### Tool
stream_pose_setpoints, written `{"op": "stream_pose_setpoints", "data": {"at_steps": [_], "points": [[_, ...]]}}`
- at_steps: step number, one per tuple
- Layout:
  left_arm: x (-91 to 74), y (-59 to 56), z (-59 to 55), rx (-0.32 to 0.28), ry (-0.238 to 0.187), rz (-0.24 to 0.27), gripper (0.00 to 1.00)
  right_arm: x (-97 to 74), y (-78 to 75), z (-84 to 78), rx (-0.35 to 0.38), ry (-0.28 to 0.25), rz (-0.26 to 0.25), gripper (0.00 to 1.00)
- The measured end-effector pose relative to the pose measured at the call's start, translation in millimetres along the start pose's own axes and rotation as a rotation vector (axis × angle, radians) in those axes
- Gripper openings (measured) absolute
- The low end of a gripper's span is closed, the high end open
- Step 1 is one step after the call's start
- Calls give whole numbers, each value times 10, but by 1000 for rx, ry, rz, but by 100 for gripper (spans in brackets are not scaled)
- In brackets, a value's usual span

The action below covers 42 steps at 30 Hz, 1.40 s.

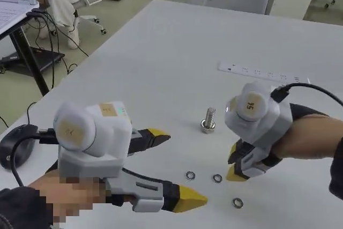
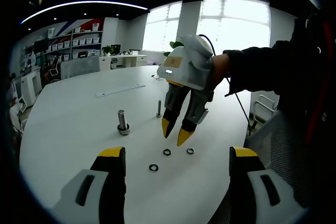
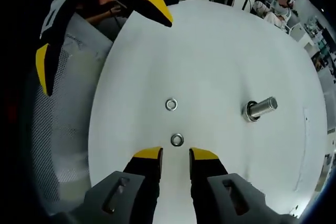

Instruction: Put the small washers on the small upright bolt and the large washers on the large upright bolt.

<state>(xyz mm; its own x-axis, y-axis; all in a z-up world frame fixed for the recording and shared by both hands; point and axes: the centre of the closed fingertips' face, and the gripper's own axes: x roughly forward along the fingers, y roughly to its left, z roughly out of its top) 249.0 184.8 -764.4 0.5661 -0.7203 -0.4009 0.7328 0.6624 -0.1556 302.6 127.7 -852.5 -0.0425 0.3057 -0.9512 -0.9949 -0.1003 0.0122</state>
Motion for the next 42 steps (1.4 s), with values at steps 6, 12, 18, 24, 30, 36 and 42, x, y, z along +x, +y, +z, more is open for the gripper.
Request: {"op": "stream_pose_setpoints", "data": {"at_steps": [6, 12, 18, 24, 30, 36, 42], "points": [[-11, 4, -29, -3, 7, 4, 81, 151, 19, 33, -31, 29, 18, 21], [-13, 13, -41, 0, 11, 8, 81, 241, -8, 6, -37, 48, 17, 21], [-8, 0, -57, 2, 17, 5, 81, 269, -14, -32, -38, 64, 13, 20], [-11, -2, -52, 0, 14, 5, 81, 295, -15, -47, -45, 72, 9, 19], [-20, -1, -48, -4, 9, 8, 81, 309, -26, -60, -54, 75, 3, 17], [-22, -6, -39, -4, 6, 9, 81, 312, -44, -53, -69, 85, -9, 15], [-25, -5, -34, -4, 4, 11, 80, 311, -48, -44, -76, 85, -9, 15]]}}
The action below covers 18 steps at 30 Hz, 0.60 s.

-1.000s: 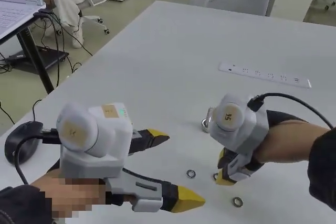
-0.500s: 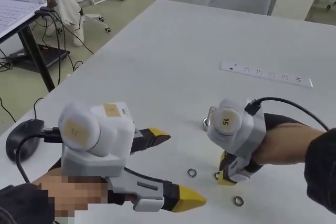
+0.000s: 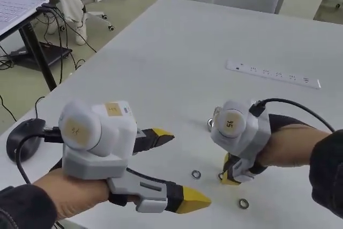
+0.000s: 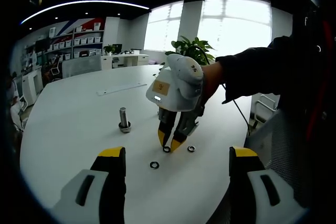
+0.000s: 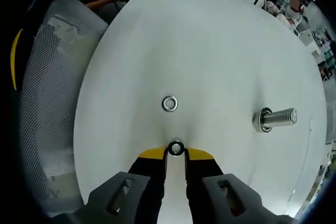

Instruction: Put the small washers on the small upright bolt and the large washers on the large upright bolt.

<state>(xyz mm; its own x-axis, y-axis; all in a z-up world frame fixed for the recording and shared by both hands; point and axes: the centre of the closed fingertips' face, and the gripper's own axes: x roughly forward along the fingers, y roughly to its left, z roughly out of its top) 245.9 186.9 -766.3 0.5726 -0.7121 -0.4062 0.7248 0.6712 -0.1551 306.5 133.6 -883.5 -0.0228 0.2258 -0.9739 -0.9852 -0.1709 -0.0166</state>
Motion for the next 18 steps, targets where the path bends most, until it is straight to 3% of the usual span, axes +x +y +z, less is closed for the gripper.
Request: {"op": "stream_pose_setpoints", "data": {"at_steps": [18], "points": [[1, 6, 5, -1, -3, -4, 80, -76, -43, -99, 19, 7, -1, 14]]}}
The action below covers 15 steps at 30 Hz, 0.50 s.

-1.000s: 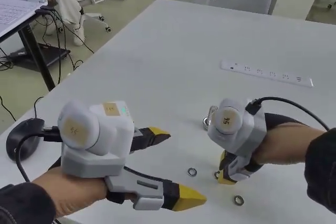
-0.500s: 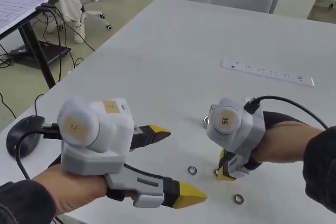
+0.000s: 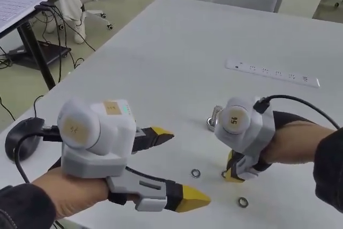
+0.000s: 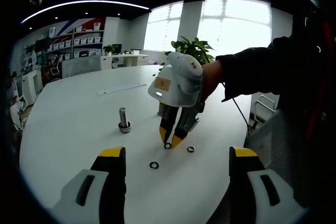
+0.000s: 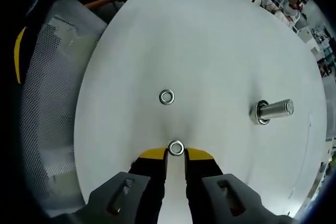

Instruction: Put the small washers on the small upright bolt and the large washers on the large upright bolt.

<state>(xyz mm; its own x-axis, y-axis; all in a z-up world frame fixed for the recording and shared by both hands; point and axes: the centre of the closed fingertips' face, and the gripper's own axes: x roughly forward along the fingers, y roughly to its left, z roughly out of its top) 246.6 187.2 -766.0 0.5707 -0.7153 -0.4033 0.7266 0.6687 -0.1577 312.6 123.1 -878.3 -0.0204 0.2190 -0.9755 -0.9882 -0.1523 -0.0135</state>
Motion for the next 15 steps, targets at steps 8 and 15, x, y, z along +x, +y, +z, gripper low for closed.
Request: {"op": "stream_pose_setpoints", "data": {"at_steps": [8, 15], "points": [[14, -10, -10, 0, 5, -6, 80, -69, -76, -148, 37, -2, -16, 14], [19, -20, -22, 3, 11, -8, 80, -83, -74, -172, 39, -17, -25, 8]]}}
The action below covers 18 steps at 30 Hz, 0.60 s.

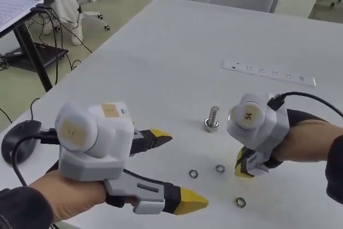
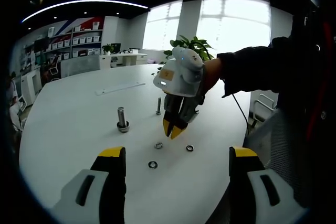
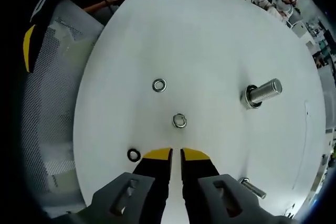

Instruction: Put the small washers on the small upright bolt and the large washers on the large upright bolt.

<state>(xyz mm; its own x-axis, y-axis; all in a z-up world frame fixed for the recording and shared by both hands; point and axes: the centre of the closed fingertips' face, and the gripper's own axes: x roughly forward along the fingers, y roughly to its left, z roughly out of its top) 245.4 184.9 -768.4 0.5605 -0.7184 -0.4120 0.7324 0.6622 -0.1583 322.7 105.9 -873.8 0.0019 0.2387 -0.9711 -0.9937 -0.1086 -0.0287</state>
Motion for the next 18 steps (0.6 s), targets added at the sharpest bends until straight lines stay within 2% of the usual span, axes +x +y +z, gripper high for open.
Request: {"op": "stream_pose_setpoints", "data": {"at_steps": [11, 18], "points": [[-9, -5, -3, -3, -3, 0, 80, 0, -22, 225, -22, -45, -14, 15], [-18, 2, -5, -4, -4, 4, 80, 80, -35, 338, -51, -46, -12, 18]]}}
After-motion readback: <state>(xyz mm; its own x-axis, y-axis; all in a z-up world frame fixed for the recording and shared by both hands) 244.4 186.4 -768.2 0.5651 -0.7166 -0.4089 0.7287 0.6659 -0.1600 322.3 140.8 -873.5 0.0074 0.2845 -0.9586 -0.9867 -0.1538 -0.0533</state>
